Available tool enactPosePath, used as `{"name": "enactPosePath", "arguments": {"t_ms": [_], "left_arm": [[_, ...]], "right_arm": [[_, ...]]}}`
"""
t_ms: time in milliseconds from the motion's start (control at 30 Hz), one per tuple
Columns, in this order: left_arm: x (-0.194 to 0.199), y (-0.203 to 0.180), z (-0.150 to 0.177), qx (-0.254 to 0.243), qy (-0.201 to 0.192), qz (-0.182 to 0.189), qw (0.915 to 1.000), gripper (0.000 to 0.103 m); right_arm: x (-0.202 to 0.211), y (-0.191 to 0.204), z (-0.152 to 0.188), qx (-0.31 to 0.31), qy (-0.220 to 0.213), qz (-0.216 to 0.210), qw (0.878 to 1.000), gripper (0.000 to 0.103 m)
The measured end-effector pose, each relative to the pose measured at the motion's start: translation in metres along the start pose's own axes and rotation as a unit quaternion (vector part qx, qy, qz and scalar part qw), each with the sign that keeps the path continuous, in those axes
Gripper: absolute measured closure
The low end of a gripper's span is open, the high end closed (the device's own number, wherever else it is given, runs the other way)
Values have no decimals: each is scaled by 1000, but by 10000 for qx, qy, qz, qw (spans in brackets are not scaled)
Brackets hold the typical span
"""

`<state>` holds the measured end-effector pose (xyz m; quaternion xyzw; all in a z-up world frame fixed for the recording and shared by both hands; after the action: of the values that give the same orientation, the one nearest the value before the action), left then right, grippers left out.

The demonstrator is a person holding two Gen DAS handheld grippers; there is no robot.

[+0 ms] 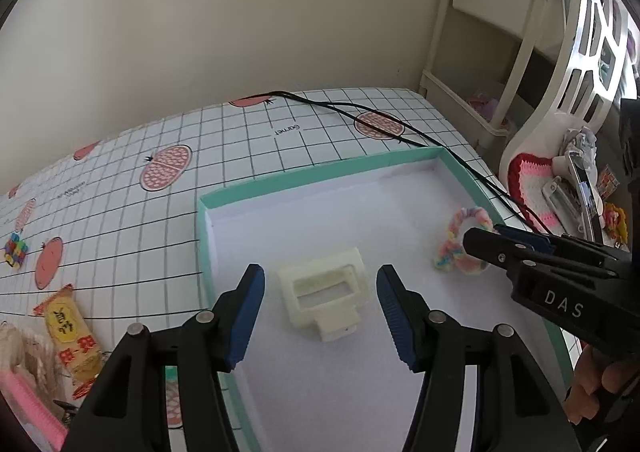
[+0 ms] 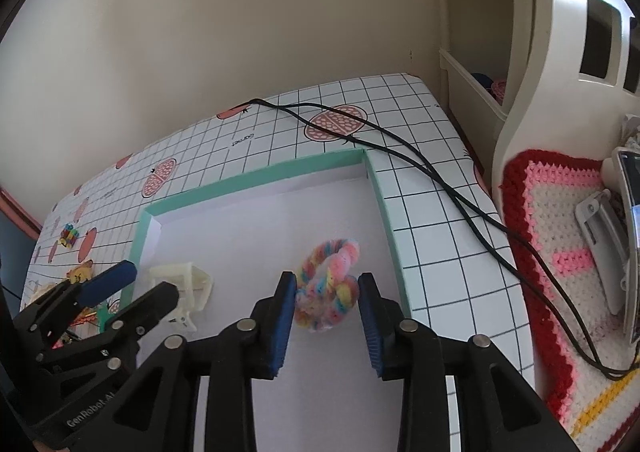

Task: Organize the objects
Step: 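Carry both held toys over the teal tray and open the right tool, then lower the cream clip into the tray and open the left tool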

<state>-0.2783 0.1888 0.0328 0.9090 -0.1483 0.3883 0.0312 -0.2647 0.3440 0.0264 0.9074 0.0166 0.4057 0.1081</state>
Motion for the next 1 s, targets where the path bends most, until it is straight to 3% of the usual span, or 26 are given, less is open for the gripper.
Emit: {"name": "enactPosePath", "arguments": {"t_ms": [133, 400, 733, 867, 933, 1000], "left_arm": [[14, 5, -2, 99, -12, -13, 9999, 35], [48, 13, -5, 31, -53, -168, 9998, 34], [113, 45, -24, 196, -299, -522, 9980, 31], [150, 69, -36, 613, -551, -602, 9948, 31], [173, 85, -41, 947, -732, -633, 9908, 19], [191, 96, -43, 1166, -962, -632, 9865, 16]], "right_arm": [[8, 3, 4, 11, 18, 27, 10000, 54], [34, 12, 4, 30, -82, 91, 9999, 54], [89, 72, -21, 98, -400, -222, 9989, 54], [111, 95, -28, -40, -479, -428, 9979, 54], [121, 108, -31, -68, -531, -561, 9970, 54], [128, 117, -31, -91, -584, -696, 9958, 54]]}}
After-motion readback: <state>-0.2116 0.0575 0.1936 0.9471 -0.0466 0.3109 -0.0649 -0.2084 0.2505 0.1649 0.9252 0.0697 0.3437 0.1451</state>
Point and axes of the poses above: each gripper's, at about its wrist camera, not at the fingertips, and x roughly against the way its jaws point, y to its left, z to its underside, the point moved 2 cm from there along -x, roughly the way its jaws point, and after that the axes turned 8 degrees about -y, right-handed, at the moved point
